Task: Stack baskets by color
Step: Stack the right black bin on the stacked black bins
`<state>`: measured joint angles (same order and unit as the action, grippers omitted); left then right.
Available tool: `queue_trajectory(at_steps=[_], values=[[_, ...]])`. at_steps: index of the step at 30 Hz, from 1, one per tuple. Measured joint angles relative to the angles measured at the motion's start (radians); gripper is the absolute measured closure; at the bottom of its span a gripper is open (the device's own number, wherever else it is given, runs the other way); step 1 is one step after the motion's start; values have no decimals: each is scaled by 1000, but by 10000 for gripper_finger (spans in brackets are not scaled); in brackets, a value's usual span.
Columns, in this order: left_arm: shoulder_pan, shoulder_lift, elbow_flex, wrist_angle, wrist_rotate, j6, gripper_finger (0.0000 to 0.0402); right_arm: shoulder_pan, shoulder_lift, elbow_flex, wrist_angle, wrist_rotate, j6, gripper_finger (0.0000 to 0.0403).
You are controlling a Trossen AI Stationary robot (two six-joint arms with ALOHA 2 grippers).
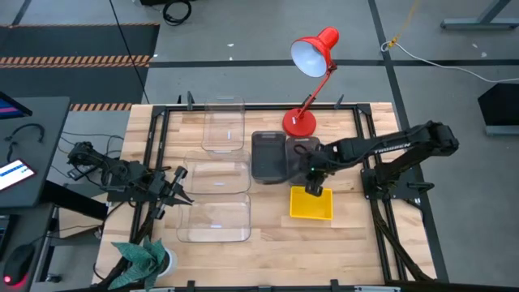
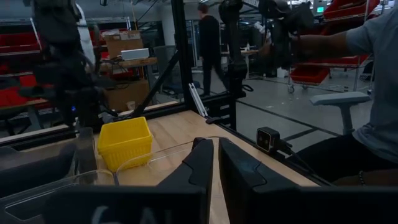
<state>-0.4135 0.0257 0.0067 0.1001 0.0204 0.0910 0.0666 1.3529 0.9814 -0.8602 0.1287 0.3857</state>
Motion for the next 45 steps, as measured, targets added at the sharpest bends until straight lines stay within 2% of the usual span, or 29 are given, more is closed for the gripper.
queue_trajectory(at_steps=[7, 16, 20, 25, 33, 45], values=[[0, 0, 0, 0, 0, 0, 376, 47, 3, -31, 22, -28, 13, 280], [0, 0, 0, 0, 0, 0, 370, 94, 3, -31, -25, 55, 23, 205], [0, 0, 0, 0, 0, 0, 368, 127, 3, -31, -32, 108, 2, 187], [0, 0, 0, 0, 0, 0, 375, 158, 3, -50, -46, 159, -1, 187], [0, 0, 0, 0, 0, 0, 372, 164, 4, -123, -41, 159, 18, 190], [0, 0, 0, 0, 0, 0, 377, 149, 4, -127, 16, 150, -22, 191]])
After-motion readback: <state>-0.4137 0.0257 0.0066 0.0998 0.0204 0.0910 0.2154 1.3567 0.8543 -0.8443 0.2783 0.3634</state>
